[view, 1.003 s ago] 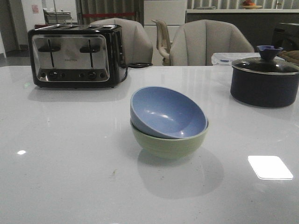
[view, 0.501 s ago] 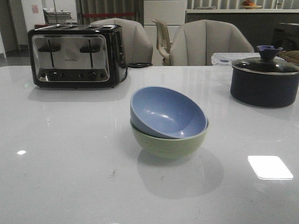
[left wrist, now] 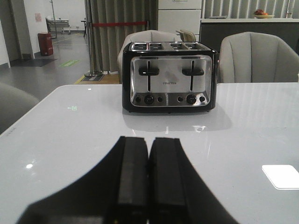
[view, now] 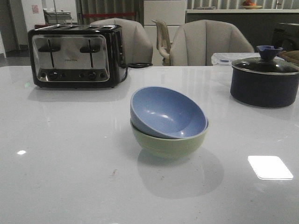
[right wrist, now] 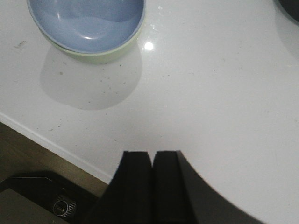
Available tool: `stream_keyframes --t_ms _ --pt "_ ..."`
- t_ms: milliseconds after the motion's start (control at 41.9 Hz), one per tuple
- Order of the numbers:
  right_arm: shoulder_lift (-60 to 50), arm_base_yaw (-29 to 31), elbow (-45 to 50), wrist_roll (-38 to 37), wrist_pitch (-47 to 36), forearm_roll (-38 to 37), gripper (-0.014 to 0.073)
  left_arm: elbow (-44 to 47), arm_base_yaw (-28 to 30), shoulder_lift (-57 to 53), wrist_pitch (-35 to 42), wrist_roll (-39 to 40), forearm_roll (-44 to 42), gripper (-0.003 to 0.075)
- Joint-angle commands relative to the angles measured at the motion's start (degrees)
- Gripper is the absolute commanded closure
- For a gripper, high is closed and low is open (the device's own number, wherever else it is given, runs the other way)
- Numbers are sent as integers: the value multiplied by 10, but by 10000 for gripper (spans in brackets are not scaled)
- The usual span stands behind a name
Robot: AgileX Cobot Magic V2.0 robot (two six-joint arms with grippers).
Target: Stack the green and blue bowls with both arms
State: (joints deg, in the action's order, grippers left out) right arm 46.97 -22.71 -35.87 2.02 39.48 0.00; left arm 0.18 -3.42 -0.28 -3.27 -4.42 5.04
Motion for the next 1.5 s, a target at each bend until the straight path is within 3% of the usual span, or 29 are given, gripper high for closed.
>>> stream_keyframes --t_ms 0,1122,1265,1480 --pt "-3 0 -14 4 -30 0 559 13 -1 -12 59 4 2 618" --pt "-15 2 -13 4 -29 0 559 13 -1 -11 59 16 2 618" --pt "-77 39 23 4 -57 0 559 13 -1 -11 59 16 2 618" --pt "-242 154 160 4 -193 0 559 13 -1 -11 59 16 2 618"
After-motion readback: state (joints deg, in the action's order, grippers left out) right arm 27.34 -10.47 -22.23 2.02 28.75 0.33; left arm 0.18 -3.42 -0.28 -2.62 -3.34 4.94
